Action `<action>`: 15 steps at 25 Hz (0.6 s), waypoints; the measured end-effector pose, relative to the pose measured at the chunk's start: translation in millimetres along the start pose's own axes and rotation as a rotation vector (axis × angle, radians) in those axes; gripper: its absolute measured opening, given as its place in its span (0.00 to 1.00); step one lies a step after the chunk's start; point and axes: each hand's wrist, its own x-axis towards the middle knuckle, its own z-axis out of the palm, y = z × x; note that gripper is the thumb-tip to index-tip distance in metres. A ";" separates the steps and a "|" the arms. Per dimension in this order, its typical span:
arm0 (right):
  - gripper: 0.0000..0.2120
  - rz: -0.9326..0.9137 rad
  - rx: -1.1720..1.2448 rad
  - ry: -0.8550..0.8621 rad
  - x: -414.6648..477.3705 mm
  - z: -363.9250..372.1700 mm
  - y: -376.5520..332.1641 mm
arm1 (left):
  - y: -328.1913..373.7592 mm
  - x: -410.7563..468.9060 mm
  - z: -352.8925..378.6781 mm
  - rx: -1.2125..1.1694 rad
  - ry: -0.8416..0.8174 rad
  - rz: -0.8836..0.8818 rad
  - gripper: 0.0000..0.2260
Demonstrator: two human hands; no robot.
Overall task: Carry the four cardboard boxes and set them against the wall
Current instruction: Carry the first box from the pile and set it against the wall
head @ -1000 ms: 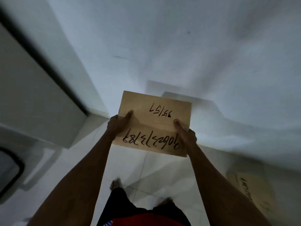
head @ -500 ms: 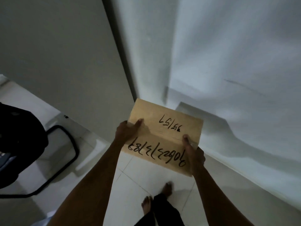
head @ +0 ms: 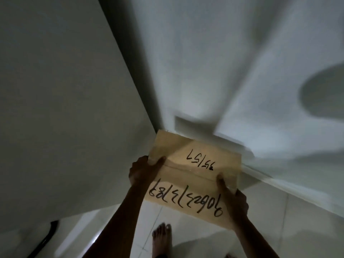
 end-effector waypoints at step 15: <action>0.23 0.057 0.193 0.089 174.3 176.0 50.3 | -90.9 146.1 162.2 0.165 -0.176 0.619 0.52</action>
